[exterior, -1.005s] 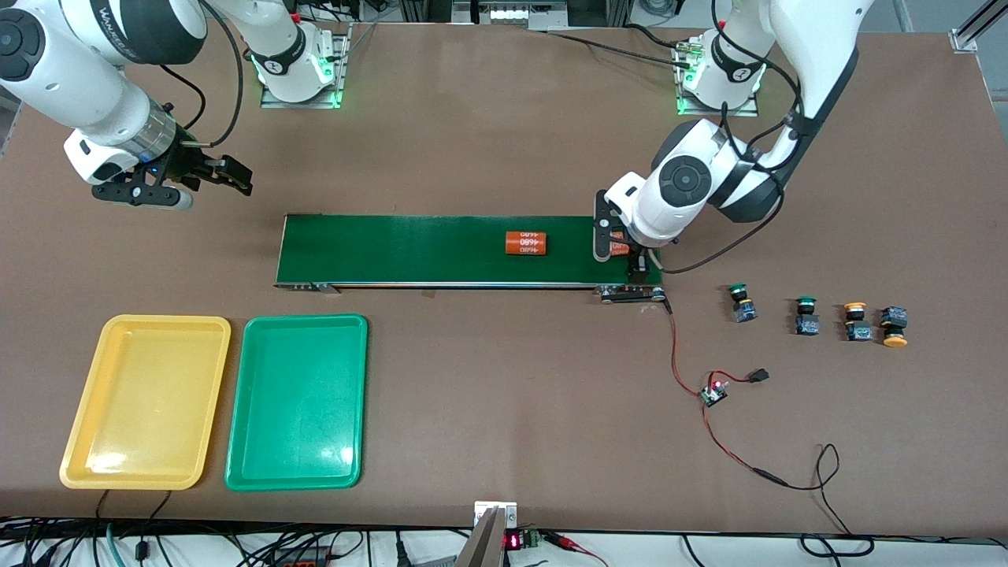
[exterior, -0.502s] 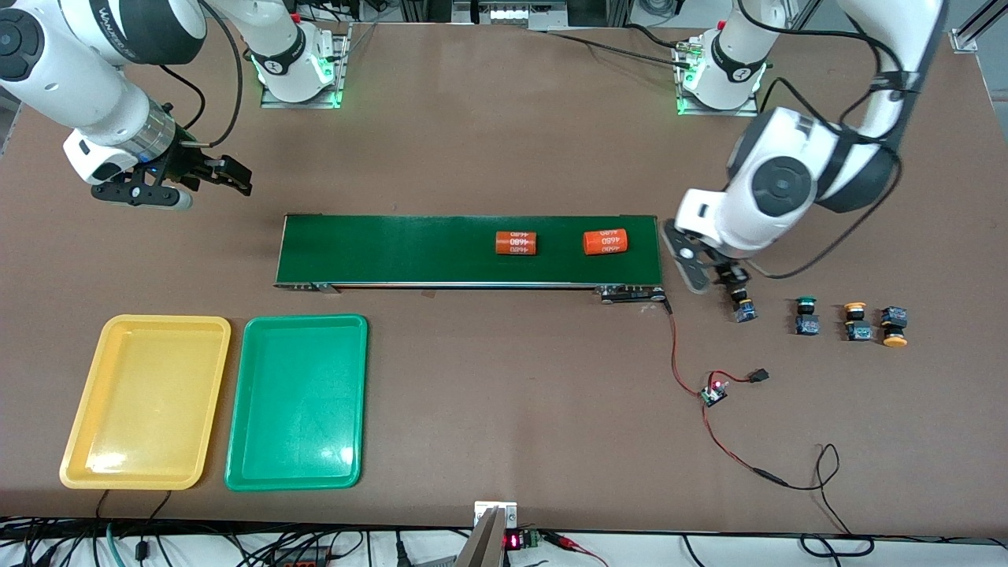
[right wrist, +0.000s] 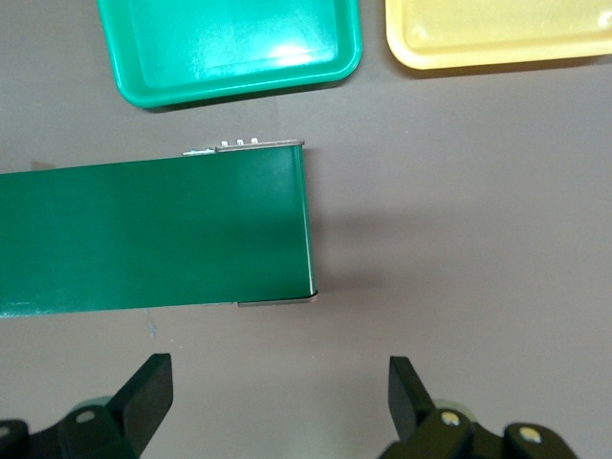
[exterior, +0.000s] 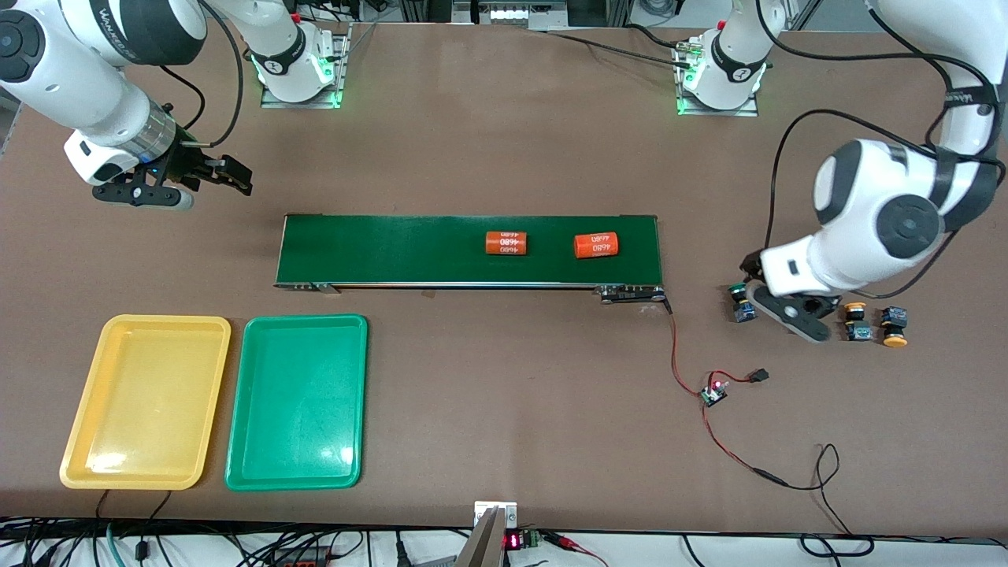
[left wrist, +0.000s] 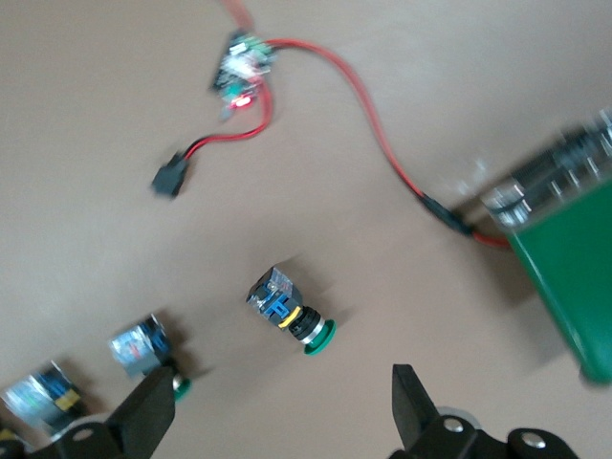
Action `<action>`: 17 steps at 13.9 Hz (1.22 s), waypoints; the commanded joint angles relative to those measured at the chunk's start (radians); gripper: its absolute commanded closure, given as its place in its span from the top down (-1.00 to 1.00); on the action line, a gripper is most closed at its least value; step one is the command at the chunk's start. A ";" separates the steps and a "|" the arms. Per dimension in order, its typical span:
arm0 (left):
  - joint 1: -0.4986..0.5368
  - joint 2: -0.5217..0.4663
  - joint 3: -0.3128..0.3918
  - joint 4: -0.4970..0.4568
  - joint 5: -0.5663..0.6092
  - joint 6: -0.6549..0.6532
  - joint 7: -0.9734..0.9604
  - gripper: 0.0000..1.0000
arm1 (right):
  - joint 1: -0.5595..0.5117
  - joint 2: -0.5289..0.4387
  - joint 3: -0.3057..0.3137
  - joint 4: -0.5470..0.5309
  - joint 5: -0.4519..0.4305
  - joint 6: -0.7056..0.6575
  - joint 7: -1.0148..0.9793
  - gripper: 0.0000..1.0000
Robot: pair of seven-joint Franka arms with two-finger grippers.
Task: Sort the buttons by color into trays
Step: 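Reach and grasp a green-capped blue button with the left gripper, then carry the green-capped button onto the belt and release it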
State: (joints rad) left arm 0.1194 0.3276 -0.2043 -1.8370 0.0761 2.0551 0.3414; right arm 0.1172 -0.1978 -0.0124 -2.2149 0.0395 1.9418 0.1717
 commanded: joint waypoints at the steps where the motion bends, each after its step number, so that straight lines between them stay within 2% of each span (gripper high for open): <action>1: -0.026 0.056 0.043 0.033 -0.044 -0.024 -0.279 1.00 | -0.007 0.009 0.006 0.011 0.008 -0.012 -0.049 1.00; 4: -0.049 0.137 0.068 0.031 -0.039 -0.023 -0.497 1.00 | -0.004 0.015 0.006 0.011 0.008 -0.012 -0.112 1.00; 7: -0.082 0.224 0.121 0.028 -0.019 0.023 -0.498 1.00 | -0.005 0.021 0.006 0.011 0.008 -0.012 -0.133 1.00; 9: -0.079 0.232 0.123 0.009 0.025 0.082 -0.495 1.00 | -0.005 0.021 0.006 0.011 0.008 -0.012 -0.133 1.00; 12: -0.081 0.266 0.123 0.008 0.008 0.126 -0.507 1.00 | -0.007 0.021 0.006 0.011 0.008 -0.012 -0.133 1.00; 13: -0.078 0.272 0.125 0.007 0.008 0.158 -0.507 0.87 | -0.007 0.021 0.006 0.011 0.008 -0.012 -0.133 1.00; 16: -0.081 0.278 0.123 -0.002 0.002 0.160 -0.524 -0.03 | -0.007 0.021 0.006 0.011 0.008 -0.012 -0.133 1.00; 17: -0.083 0.278 0.123 -0.002 0.001 0.160 -0.530 -0.26 | -0.007 0.021 0.006 0.011 0.008 -0.012 -0.133 1.00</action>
State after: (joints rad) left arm 0.0581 0.6064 -0.0967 -1.8353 0.0788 2.2053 -0.1617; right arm 0.1184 -0.1777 -0.0117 -2.2149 0.0395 1.9416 0.0594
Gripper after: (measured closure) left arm 0.229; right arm 0.000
